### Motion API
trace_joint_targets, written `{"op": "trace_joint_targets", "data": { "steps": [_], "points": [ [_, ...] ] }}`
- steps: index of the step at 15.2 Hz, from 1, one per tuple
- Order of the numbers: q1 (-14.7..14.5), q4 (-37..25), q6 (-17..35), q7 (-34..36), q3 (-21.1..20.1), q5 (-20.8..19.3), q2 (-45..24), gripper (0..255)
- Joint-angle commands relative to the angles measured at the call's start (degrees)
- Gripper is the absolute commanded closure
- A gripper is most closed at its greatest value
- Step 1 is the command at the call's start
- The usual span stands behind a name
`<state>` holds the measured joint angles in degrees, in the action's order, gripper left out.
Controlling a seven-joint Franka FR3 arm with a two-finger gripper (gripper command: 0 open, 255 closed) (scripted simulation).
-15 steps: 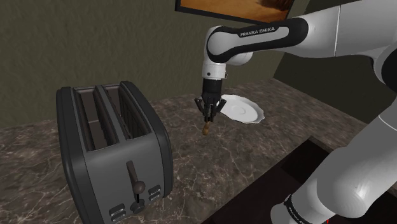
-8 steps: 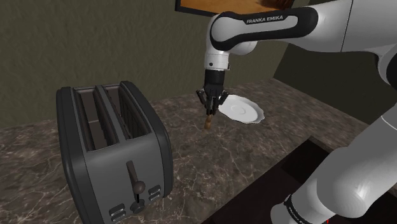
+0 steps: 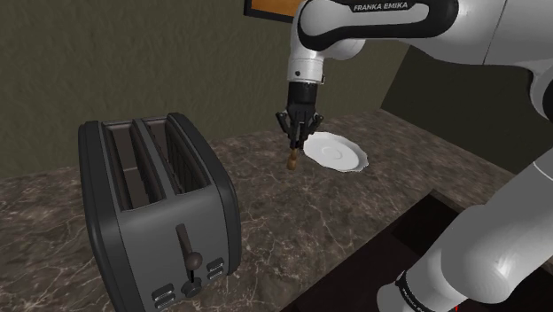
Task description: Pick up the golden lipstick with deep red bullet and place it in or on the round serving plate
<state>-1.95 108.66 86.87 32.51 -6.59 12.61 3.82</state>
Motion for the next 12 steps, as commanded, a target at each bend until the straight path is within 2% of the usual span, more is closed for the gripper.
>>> {"op": "trace_joint_targets", "data": {
  "steps": [1,12],
  "points": [
    [0.69,-1.13,-1.43,-1.12,0.76,-0.48,0.01,255],
    [7.83,-9.00,-7.28,-14.83,8.41,-5.72,-4.31,255]
  ]
}}
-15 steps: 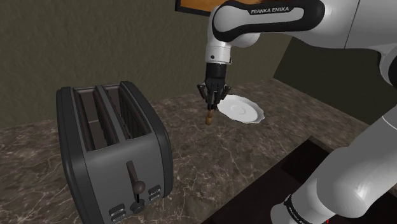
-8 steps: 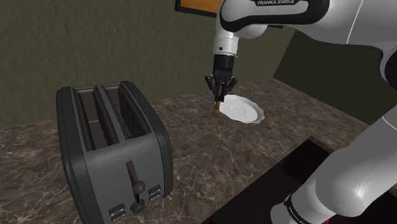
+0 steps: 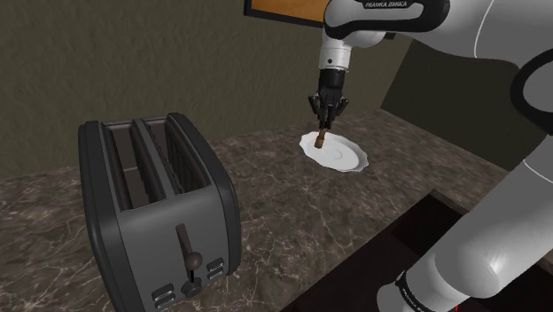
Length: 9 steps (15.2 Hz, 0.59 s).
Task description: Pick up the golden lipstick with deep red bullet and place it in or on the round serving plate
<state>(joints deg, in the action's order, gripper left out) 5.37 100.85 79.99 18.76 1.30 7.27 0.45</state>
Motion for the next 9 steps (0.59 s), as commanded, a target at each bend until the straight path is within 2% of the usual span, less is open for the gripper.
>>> {"op": "trace_joint_targets", "data": {
  "steps": [1,9],
  "points": [
    [1.15,-2.33,-0.94,-2.32,1.17,-0.79,-1.67,255],
    [6.62,-14.42,-5.85,-12.31,5.84,-3.37,-9.73,255]
  ]
}}
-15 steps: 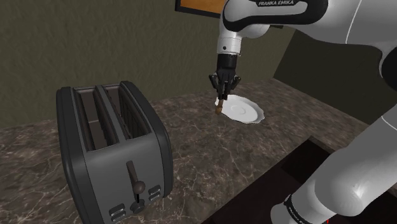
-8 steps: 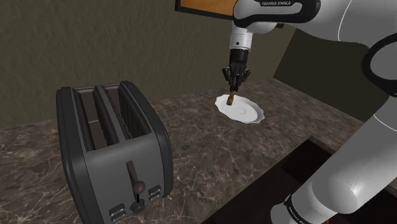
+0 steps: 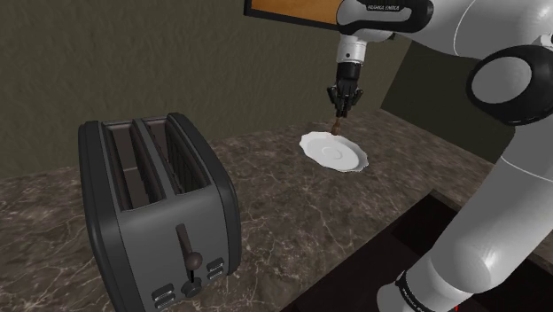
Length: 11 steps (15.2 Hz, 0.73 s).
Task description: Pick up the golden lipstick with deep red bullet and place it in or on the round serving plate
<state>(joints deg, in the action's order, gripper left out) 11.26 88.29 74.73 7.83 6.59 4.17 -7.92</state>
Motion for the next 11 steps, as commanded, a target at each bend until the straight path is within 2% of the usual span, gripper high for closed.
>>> {"op": "trace_joint_targets", "data": {
  "steps": [1,5,11],
  "points": [
    [1.46,-3.82,-1.32,-2.62,1.08,-0.48,-2.66,255],
    [4.10,-11.30,-4.06,-6.71,2.64,-0.94,-7.61,255],
    [3.89,-5.41,0.96,-6.75,2.58,-1.08,-6.72,255]
  ]
}}
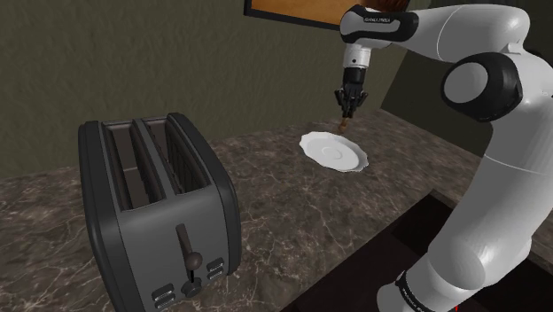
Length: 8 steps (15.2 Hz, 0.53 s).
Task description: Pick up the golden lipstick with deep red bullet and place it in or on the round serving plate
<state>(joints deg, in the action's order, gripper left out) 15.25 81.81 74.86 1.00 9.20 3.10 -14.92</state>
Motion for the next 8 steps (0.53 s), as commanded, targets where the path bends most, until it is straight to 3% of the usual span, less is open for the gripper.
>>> {"op": "trace_joint_targets", "data": {
  "steps": [1,8],
  "points": [
    [-0.12,1.96,1.64,0.07,-0.05,-0.03,0.36,255],
    [-0.26,7.58,7.09,-0.03,-0.10,-0.05,0.52,255]
  ]
}}
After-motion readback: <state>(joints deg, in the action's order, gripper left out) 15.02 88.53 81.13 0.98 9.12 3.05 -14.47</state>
